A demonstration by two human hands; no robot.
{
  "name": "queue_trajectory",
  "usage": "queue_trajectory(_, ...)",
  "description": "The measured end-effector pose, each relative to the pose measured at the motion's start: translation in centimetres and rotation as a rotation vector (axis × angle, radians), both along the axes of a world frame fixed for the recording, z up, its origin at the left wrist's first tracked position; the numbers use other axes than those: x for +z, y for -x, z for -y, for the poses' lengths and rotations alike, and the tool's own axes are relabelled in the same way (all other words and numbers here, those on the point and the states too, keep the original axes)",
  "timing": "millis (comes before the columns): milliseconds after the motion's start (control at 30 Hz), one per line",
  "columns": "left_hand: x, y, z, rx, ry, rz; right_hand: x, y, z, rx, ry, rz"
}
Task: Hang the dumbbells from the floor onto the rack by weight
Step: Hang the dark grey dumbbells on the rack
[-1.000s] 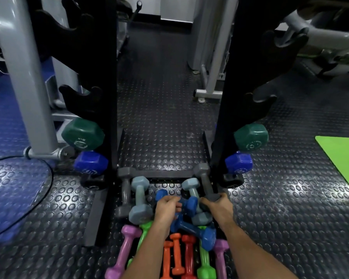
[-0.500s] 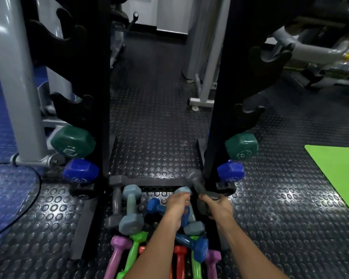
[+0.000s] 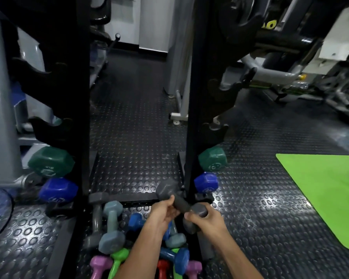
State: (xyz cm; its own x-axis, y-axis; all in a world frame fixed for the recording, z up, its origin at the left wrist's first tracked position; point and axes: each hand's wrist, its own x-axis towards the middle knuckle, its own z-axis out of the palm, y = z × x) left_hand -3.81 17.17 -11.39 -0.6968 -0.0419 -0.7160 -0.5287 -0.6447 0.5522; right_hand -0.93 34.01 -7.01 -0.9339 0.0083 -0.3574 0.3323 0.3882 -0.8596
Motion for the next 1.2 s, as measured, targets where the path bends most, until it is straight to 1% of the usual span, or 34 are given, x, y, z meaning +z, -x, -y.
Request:
queue_trajectory(100, 2.3, -0.4, -1.5, 0.006, 0.005, -0.095, 2.6, -1.3, -1.1, -0.034, -0.029, -0.035)
queue_trajectory(233, 6.0, -1.3, -2.8, 0.046, -0.032, -0.210, 6.4, -2.6, -2.4, 0.085, -0.080, -0.052)
queue_trajectory(267, 6.9, -1.7, -3.1, 0.051, -0.045, -0.238, 7.3, -2.7, -2.6, 0.124, -0.072, -0.052)
queue_trajectory(333, 8.9, -2.6, -3.6, 0.052, -0.057, -0.278, 9.3, -2.9, -2.8, 0.144, 0.010, -0.032)
queue_trajectory(433, 11.3, -3.8, -3.8, 0.035, -0.033, -0.296, 11.7, -2.1, -2.7, 0.070, 0.080, -0.011)
queue_trajectory(533, 11.9, -4.9, -3.4, 0.011, 0.016, -0.271, 11.7, -1.0, -2.1, -0.004, 0.141, 0.011)
queue_trajectory(633, 11.8, -6.1, -3.1, -0.018, 0.032, -0.205, 11.0, -0.7, -1.0, 0.034, 0.128, 0.036)
queue_trajectory(700, 10.8, -7.0, -3.3, -0.024, 0.049, -0.188, 10.3, -0.3, -0.5, 0.002, 0.125, 0.052)
queue_trajectory(767, 10.0, -7.5, -3.7, -0.023, 0.055, -0.168, 9.4, 0.2, -0.5, -0.088, 0.172, 0.081)
queue_trajectory(800, 9.7, -7.7, -3.8, -0.029, 0.053, -0.162, 9.1, 0.4, -0.6, -0.097, 0.192, 0.115)
queue_trajectory(867, 9.4, -7.8, -4.1, -0.034, 0.049, -0.155, 8.7, 0.3, -0.5, -0.064, 0.235, 0.186)
queue_trajectory(933, 9.4, -7.9, -4.5, -0.059, 0.036, -0.178, 8.3, 0.2, -0.1, -0.057, 0.298, 0.216)
queue_trajectory(1000, 9.2, -8.1, -5.1, -0.098, 0.011, -0.220, 7.9, 0.2, 0.4, -0.133, 0.273, 0.168)
queue_trajectory(1100, 9.3, -8.1, -5.3, -0.138, -0.022, -0.211, 7.5, 0.3, 0.2, -0.293, 0.232, 0.041)
queue_trajectory(1200, 8.7, -8.3, -4.8, -0.167, -0.037, -0.221, 8.3, 0.3, -0.4, -0.407, 0.308, -0.048)
